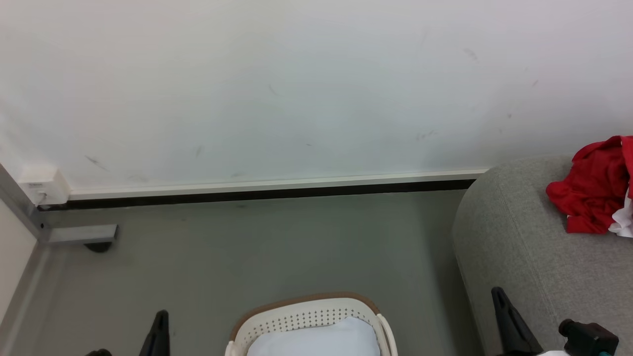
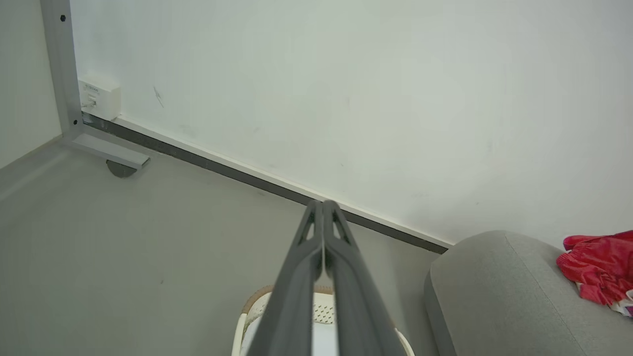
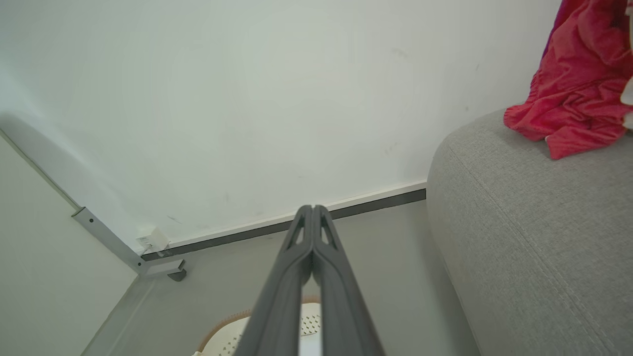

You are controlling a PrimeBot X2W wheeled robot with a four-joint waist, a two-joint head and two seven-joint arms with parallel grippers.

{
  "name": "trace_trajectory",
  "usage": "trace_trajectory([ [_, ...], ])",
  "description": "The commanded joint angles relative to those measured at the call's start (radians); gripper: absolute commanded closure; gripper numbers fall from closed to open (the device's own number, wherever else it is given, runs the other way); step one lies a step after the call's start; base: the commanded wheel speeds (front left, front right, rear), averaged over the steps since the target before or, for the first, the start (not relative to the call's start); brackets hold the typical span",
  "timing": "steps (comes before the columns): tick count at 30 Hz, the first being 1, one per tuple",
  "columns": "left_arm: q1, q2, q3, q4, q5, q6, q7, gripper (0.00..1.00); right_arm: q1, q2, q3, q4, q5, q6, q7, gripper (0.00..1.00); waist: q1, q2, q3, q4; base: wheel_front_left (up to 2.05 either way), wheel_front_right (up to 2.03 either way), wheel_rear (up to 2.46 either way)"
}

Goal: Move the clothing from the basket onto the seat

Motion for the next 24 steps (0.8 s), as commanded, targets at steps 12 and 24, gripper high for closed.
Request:
trace_trajectory([
  [12, -0.046, 0.000, 0.018, -0.017, -0.201, -0.005, 0.051, 1.00, -0.030, 0.001, -0.054, -0.030, 0.182, 0.000, 0.047, 1.00, 0.0000, 0.0000, 0.003, 0.004, 0.00, 0.00, 0.00],
  [24, -0.066, -0.002, 0.029, -0.015, -0.365, -0.007, 0.097, 1.00, -0.035, 0.007, -0.096, -0.038, 0.333, -0.001, 0.090, 1.00, 0.0000, 0.0000, 0.006, 0.008, 0.00, 0.00, 0.00],
])
